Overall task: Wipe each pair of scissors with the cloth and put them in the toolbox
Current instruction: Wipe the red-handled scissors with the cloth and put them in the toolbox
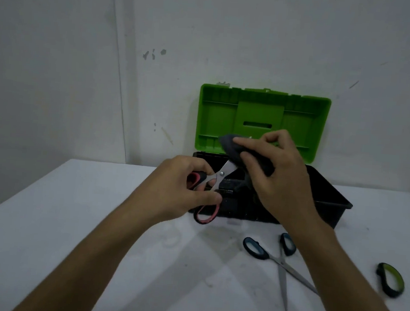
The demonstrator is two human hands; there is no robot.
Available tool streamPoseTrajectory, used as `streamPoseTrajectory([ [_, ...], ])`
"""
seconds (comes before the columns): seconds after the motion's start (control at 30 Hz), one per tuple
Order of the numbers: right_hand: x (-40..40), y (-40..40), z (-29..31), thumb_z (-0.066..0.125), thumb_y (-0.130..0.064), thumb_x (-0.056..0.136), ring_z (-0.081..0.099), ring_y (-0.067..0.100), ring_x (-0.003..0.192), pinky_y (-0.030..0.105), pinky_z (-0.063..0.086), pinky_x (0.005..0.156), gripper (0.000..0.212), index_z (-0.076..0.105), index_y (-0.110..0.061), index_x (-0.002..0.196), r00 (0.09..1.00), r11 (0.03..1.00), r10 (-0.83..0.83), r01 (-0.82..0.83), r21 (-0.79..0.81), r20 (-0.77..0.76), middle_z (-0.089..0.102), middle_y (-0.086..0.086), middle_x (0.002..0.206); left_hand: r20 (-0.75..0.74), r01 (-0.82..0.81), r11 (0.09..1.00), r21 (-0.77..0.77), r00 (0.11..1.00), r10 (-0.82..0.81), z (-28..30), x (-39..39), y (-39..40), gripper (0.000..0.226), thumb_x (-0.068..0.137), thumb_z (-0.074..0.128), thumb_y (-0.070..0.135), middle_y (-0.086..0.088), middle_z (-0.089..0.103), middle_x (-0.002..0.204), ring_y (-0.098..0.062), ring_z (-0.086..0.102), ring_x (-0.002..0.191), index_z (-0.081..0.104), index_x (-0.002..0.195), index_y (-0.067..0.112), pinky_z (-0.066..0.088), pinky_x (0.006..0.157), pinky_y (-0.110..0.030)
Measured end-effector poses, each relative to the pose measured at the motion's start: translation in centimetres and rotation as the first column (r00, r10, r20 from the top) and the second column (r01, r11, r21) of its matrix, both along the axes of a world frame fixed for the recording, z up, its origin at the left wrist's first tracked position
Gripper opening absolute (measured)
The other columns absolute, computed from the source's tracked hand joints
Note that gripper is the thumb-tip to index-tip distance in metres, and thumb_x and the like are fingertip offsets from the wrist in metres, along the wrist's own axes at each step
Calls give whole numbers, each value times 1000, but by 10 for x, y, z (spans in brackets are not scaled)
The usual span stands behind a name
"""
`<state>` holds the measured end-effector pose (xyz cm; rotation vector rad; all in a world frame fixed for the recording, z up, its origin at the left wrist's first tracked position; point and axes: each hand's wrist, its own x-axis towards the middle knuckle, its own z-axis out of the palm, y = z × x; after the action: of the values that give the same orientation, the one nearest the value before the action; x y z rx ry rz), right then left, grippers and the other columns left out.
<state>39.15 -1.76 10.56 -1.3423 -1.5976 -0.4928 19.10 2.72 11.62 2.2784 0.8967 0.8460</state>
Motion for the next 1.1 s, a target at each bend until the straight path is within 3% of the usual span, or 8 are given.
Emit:
streamPoseTrajectory([
  [0.13,11,-3,4,58,-27,97,43,0,86,6,39,68,30,67,-28,126,985,990,-127,133,50,-115,43,-4,105,-36,-5,999,-36,999,4,1,-1,3,18,74,80,36,-6,66,73,-21,64,71,68,86,29,53,65,-33],
  [0.23,6,-7,8,59,-26,97,46,2,90,6,41,74,30,67,-25,126,996,998,-39,43,51,-80,45,-4,106,14,-3,997,-79,1000,4,1,-1,3,16,77,78,37,-1,68,72,-7,61,62,70,86,27,44,59,-19],
  [0.33,-3,-4,6,60,-29,95,50,5,90,11,44,75,31,67,-29,126,999,999,37,-36,-34,7,47,-4,105,119,9,995,-103,993,4,3,-5,4,11,80,75,35,8,66,64,-2,59,60,72,81,24,43,59,-15],
  [0.53,8,-7,12,62,-19,95,48,1,93,2,37,81,42,56,-21,136,990,996,-37,48,77,-139,48,0,110,191,-50,996,-80,979,65,2,-6,7,20,79,74,43,1,63,60,-6,50,53,73,70,24,38,54,-18],
  [0.77,-7,-6,6,65,-23,93,53,6,94,11,43,81,40,61,-26,133,992,990,126,-125,-62,7,51,0,106,203,-40,992,-121,977,64,-1,-4,10,26,80,74,42,0,52,55,-9,42,50,71,67,20,34,53,-23],
  [0.87,7,2,1,61,-25,95,53,7,92,7,40,79,35,63,-30,130,992,997,1,-11,-78,-129,49,-1,105,156,-50,993,-109,985,67,-4,-7,13,27,80,73,44,3,46,53,-10,36,49,70,67,21,30,52,-23],
  [0.97,22,-1,1,59,-26,97,49,-1,86,3,38,77,32,64,-29,128,973,994,-109,103,-40,-205,47,0,105,157,-64,991,-121,984,83,-6,-4,14,28,82,71,44,13,40,43,-4,33,43,70,66,21,28,46,-13],
  [1.1,9,-7,5,61,-22,95,48,-5,94,5,38,81,33,66,-24,128,993,997,79,-79,5,-87,46,-1,103,108,-123,991,-56,986,128,-8,0,15,28,83,70,45,13,40,38,-4,34,39,69,66,22,26,43,-13],
])
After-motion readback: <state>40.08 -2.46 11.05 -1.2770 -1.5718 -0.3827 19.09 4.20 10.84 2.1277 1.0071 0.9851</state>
